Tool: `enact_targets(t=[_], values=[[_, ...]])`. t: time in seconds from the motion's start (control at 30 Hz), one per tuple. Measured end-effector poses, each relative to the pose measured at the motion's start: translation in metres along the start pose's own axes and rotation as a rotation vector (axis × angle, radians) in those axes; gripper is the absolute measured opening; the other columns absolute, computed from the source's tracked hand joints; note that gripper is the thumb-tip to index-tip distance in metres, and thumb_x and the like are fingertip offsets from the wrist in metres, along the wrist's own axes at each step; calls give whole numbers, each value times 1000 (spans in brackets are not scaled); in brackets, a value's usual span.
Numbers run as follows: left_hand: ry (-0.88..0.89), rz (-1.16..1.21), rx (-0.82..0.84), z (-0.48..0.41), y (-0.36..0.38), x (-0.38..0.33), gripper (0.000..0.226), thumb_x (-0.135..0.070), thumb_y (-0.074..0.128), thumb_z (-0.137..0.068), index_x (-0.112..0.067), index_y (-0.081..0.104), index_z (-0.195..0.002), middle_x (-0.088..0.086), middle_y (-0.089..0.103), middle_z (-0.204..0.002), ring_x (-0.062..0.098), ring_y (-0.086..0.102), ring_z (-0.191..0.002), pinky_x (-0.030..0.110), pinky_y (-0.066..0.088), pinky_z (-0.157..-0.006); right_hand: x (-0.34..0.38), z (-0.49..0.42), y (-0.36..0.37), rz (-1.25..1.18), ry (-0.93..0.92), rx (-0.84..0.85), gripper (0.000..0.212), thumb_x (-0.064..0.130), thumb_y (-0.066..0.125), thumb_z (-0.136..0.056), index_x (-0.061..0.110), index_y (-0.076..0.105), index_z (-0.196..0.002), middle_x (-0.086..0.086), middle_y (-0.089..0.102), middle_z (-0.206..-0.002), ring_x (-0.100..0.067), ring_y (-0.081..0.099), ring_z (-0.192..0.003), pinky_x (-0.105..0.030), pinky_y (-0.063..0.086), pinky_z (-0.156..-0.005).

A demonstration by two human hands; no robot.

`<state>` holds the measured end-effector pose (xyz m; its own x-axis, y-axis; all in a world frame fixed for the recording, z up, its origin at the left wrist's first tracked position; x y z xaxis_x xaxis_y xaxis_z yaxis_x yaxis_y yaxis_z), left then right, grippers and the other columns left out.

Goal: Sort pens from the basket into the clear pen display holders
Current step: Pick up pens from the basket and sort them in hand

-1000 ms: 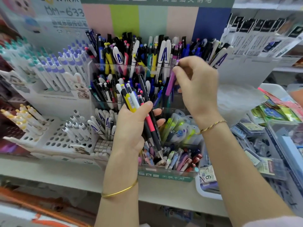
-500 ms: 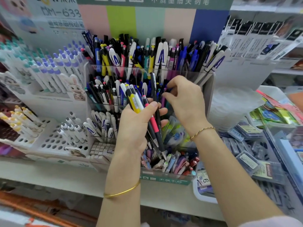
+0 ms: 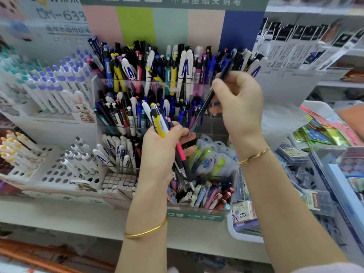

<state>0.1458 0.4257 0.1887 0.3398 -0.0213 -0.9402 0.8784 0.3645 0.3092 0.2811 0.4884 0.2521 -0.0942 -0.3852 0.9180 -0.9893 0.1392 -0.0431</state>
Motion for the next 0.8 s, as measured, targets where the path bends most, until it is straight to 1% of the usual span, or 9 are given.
enact_targets(t=[0.07,0.17,0.27,0.37,0.43,0.6,0.67,0.73,0.8], values=[[12,-9,-15,0,-5,-1,4,-5,54,-96,-6,55,-100,7,66,-80,17,73,-74,34,61,-60,6,-3,-6,56,-116,-112,12,11,58,-92,23,54,-91,1,60,-81,-20,62,-69,-28,54,-53],[47,-8,-42,0,-8,-3,23,-7,54,-97,0,49,-118,6,67,-78,17,73,-73,32,60,-59,6,0,-1,215,-232,-107,19,14,60,-90,29,48,-84,8,55,-78,-22,60,-72,-40,54,-65],[58,6,-53,1,-7,-3,34,-8,56,-96,5,45,-125,5,70,-77,17,73,-72,27,57,-54,-5,5,12,420,-248,14,12,15,66,-87,16,56,-93,9,53,-80,-12,53,-75,-20,42,-67],[48,44,-44,2,-6,-3,32,-9,57,-95,2,48,-124,5,73,-79,16,73,-71,25,55,-53,-14,12,19,618,-208,87,27,18,69,-86,11,53,-108,7,56,-86,-14,53,-79,-26,43,-69],[41,75,-23,4,-4,-4,27,-8,56,-96,-1,50,-121,3,74,-78,15,73,-71,25,56,-53,-17,16,22,742,-201,131,25,24,67,-88,11,54,-104,1,61,-89,-21,57,-83,-32,44,-68],[-12,140,-16,4,0,-3,11,-9,57,-95,-14,52,-103,6,63,-95,14,71,-75,35,60,-60,-24,11,24,1034,-96,284,28,42,64,-87,16,58,-95,0,61,-94,-23,58,-90,-31,39,-64],[-20,143,-30,4,1,-3,10,-10,57,-94,-17,52,-100,5,60,-94,12,67,-76,37,61,-62,-26,11,19,979,-51,289,31,44,66,-86,16,58,-98,2,60,-91,-21,57,-86,-32,43,-66],[-17,143,-41,3,2,-2,10,-10,58,-94,-17,53,-100,4,59,-92,13,66,-78,37,61,-62,-21,13,10,781,-66,206,23,37,66,-87,16,59,-94,6,58,-82,-16,56,-79,-34,47,-68],[-7,139,-54,2,3,-1,10,-11,58,-94,-15,54,-102,4,60,-87,13,65,-77,38,61,-63,-12,16,3,577,-67,226,12,29,67,-87,19,62,-83,11,58,-73,-6,55,-70,-26,48,-66]])
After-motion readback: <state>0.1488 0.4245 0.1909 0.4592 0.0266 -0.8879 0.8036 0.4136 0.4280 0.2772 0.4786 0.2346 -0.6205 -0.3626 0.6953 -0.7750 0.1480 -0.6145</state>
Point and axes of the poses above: each hand's wrist, its own z-axis away from the middle knuckle, its own y-axis out of the palm, x = y × z, the point moved 4 cm from there along -z, towards the middle knuckle
